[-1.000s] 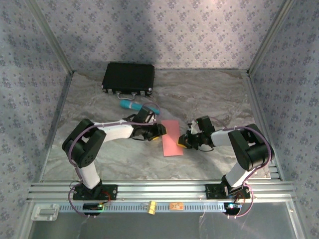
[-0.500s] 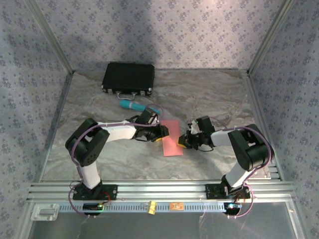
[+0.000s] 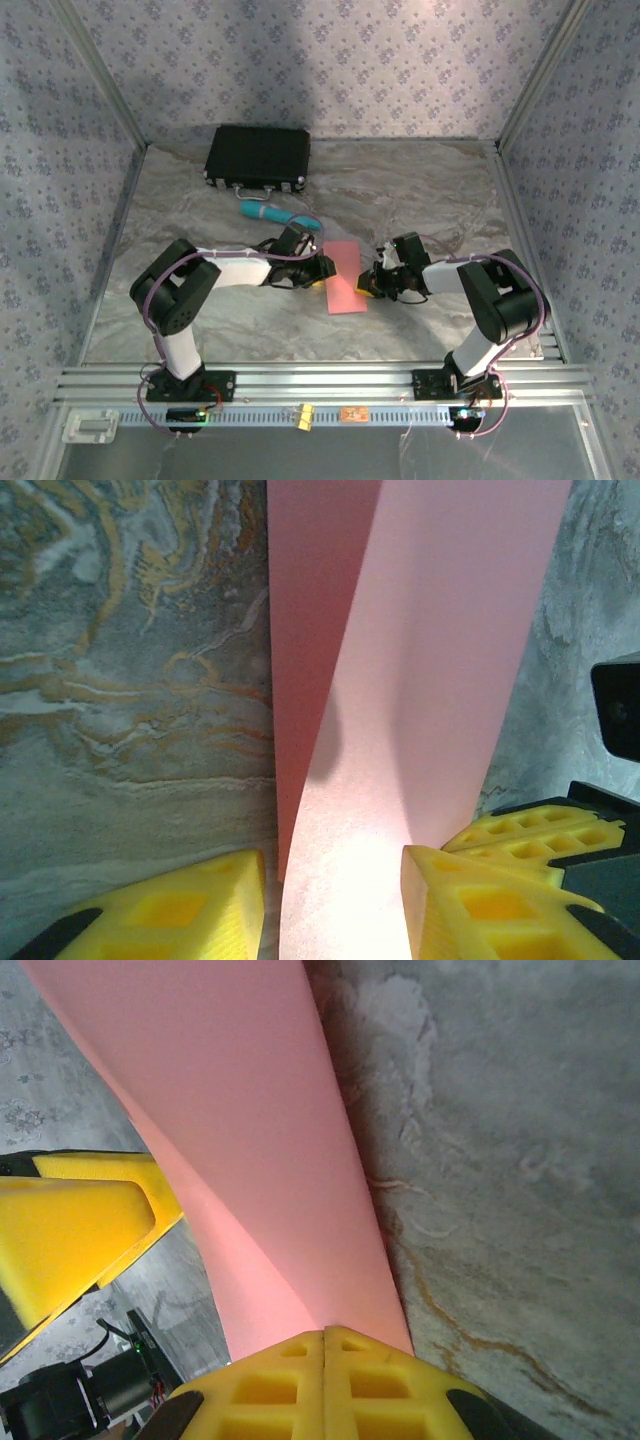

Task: Fold a paper plane with a square sheet of paper (pick it up from the middle)
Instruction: Third fold the triangle at the center of the table.

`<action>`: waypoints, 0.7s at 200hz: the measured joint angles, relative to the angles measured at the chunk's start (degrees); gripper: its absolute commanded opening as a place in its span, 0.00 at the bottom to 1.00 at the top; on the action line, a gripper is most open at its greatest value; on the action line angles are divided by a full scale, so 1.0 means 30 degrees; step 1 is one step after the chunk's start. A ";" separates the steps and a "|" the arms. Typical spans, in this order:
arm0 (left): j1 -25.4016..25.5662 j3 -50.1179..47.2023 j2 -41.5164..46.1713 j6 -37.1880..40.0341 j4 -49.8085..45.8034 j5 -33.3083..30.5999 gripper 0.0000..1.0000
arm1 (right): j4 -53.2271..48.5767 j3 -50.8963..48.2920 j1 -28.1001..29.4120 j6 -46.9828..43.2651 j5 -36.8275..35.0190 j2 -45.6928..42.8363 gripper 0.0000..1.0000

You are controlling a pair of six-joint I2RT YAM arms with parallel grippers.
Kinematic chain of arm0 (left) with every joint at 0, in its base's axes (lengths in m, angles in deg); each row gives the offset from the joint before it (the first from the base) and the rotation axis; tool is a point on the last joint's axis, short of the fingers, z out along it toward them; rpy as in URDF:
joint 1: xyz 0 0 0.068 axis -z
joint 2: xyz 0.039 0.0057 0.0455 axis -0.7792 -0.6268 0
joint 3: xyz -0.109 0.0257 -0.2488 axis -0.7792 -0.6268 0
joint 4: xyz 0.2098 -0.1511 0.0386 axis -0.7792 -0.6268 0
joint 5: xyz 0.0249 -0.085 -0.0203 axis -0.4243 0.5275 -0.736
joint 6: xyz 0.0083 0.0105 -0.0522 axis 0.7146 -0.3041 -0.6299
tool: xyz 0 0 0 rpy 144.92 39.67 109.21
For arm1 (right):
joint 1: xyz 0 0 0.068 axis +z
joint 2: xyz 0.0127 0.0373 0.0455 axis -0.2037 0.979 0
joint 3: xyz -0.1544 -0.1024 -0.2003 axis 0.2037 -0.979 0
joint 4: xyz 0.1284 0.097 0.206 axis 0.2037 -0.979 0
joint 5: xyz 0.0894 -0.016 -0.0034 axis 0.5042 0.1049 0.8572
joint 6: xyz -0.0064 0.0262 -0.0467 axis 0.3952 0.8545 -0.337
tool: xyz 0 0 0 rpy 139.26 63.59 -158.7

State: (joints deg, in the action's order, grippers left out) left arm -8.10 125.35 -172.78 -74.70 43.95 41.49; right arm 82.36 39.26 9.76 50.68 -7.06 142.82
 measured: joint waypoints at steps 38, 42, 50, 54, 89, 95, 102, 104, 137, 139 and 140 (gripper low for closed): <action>0.0036 -0.0415 0.0175 -0.0160 0.0444 -0.0284 0.32 | -0.0087 0.0036 0.0036 0.0007 -0.0087 -0.0022 0.07; 0.0036 -0.0452 0.0189 -0.0175 0.0495 -0.0306 0.32 | -0.0087 0.0036 0.0044 0.0007 -0.0095 -0.0029 0.07; 0.0058 -0.0517 0.0204 -0.0182 0.0597 -0.0328 0.32 | -0.0087 0.0036 0.0051 0.0007 -0.0102 -0.0029 0.07; 0.0058 -0.0554 0.0204 -0.0189 0.0678 -0.0328 0.32 | -0.0087 0.0036 0.0051 0.0007 -0.0102 -0.0029 0.07; 0.0146 -0.0816 0.0211 -0.0321 0.1406 -0.0211 0.31 | -0.0233 0.0102 0.0066 0.0066 -0.0160 -0.0029 0.07; 0.0146 -0.0874 0.0211 -0.0357 0.1515 -0.0138 0.31 | -0.0270 0.0124 0.0073 0.0066 -0.0189 -0.0029 0.06; 0.0153 -0.0954 0.0211 -0.0379 0.1683 -0.0087 0.30 | -0.0299 0.0138 0.0087 0.0066 -0.0211 -0.0036 0.07; 0.0160 -0.0976 0.0211 -0.0379 0.1749 -0.0073 0.30 | -0.0306 0.0138 0.0087 0.0066 -0.0219 -0.0036 0.07; 0.0175 -0.1093 0.0211 -0.0503 0.1865 -0.0022 0.28 | -0.0328 0.0138 0.0087 0.0138 -0.0240 -0.0058 0.07; 0.0182 -0.1093 0.0211 -0.0503 0.1865 -0.0022 0.28 | -0.0328 0.0138 0.0087 0.0138 -0.0233 -0.0058 0.07; 0.0182 -0.1093 0.0211 -0.0503 0.1865 -0.0022 0.28 | -0.0328 0.0138 0.0087 0.0138 -0.0240 -0.0058 0.07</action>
State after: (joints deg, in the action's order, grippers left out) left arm -7.55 122.07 -172.14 -76.21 49.55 41.43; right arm 81.38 39.67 10.03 51.09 -7.78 142.65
